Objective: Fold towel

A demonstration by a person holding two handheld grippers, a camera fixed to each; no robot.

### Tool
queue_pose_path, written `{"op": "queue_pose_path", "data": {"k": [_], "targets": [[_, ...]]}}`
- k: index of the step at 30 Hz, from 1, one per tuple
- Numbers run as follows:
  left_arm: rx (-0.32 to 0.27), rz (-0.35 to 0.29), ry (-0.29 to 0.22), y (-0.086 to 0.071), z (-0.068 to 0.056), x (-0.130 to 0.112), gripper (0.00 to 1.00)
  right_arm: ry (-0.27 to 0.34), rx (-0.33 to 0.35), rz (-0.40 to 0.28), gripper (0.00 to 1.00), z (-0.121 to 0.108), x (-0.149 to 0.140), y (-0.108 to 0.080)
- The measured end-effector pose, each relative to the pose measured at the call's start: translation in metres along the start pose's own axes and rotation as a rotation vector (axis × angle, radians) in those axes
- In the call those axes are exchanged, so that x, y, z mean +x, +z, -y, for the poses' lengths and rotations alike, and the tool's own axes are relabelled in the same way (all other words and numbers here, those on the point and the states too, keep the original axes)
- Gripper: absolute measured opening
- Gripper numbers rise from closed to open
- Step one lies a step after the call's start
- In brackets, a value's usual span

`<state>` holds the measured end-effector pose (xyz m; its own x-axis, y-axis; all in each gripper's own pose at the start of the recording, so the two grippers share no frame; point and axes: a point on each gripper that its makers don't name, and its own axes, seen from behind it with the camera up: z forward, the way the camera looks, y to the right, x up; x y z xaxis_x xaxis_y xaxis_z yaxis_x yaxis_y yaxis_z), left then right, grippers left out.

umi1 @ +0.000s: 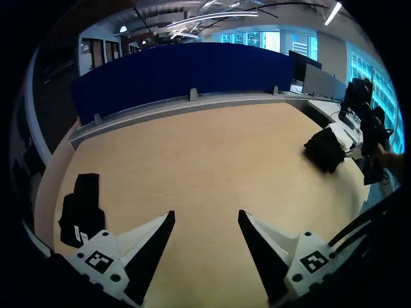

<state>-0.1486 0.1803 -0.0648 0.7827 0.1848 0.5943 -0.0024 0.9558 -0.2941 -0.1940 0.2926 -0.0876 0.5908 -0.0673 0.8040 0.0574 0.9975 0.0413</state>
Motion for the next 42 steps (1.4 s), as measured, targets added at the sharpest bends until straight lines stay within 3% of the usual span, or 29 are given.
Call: {"op": "queue_pose_path", "data": {"k": [9, 11, 13, 15, 17, 21, 25, 42], "targets": [[-0.005, 0.0, 0.001, 0.003, -0.002, 0.002, 0.91, -0.01, -0.013, -0.038, 0.14, 0.001, 0.001, -0.018], [-0.008, 0.0, 0.002, 0.004, -0.003, 0.002, 0.91, -0.011, -0.01, -0.041, 0.21, 0.002, 0.0, -0.021], [-0.01, -0.001, 0.002, 0.005, -0.004, 0.003, 0.91, -0.011, -0.005, -0.045, 0.36, 0.004, 0.0, -0.024], [-0.013, -0.002, 0.003, 0.005, -0.006, 0.003, 0.91, -0.011, 0.003, -0.05, 0.59, 0.007, 0.0, -0.029], [-0.017, -0.003, 0.004, 0.005, -0.007, 0.004, 0.91, -0.013, 0.009, -0.059, 0.67, 0.01, 0.001, -0.032], [-0.021, -0.003, 0.006, 0.006, -0.01, 0.005, 0.91, -0.016, 0.014, -0.067, 0.92, 0.015, 0.004, -0.037], [-0.022, -0.005, 0.006, 0.005, -0.01, 0.005, 0.91, -0.01, 0.033, -0.084, 1.0, 0.024, 0.012, -0.037], [0.003, -0.006, -0.016, -0.003, 0.002, -0.002, 0.91, -0.014, 0.084, -0.119, 1.0, 0.062, 0.048, -0.017]]}}
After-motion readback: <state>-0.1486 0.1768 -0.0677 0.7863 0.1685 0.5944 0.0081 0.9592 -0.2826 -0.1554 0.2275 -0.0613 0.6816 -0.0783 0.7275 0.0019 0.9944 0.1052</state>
